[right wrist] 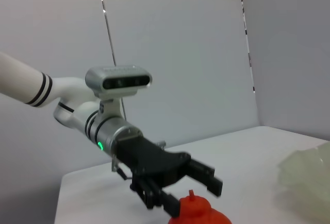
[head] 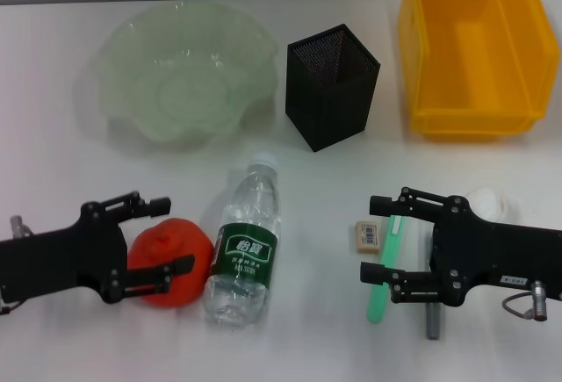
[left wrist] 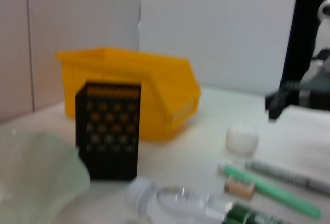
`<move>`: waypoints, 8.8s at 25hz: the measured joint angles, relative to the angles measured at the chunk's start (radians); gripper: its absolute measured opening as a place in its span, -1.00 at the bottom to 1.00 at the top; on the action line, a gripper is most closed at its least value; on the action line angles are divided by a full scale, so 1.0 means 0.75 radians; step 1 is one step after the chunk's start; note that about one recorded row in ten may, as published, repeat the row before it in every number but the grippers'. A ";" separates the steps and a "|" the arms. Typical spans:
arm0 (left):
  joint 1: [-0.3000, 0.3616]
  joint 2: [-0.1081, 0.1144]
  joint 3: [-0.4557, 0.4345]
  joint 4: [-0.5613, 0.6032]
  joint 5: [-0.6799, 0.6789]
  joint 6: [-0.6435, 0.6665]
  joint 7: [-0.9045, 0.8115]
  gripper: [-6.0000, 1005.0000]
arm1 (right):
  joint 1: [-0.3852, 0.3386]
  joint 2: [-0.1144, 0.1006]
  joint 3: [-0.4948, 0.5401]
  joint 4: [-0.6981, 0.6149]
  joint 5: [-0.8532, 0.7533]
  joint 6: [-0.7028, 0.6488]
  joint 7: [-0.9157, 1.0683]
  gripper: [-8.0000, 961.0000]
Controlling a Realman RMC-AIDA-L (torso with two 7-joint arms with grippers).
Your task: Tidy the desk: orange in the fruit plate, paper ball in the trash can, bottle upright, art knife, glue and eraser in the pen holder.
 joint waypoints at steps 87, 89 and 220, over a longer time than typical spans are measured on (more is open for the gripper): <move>-0.069 -0.009 -0.063 -0.111 -0.375 -0.167 0.146 0.57 | 0.158 -0.001 -0.760 -1.311 -1.037 0.205 2.247 0.24; -0.068 -0.010 -0.063 -0.111 -0.375 -0.166 0.144 0.56 | 0.137 0.001 -0.709 -1.418 -1.010 0.192 2.252 0.17; 0.244 -0.012 0.549 0.865 -0.430 -0.353 -0.759 -0.09 | -0.155 -0.008 -0.492 0.100 0.898 0.366 -0.259 0.74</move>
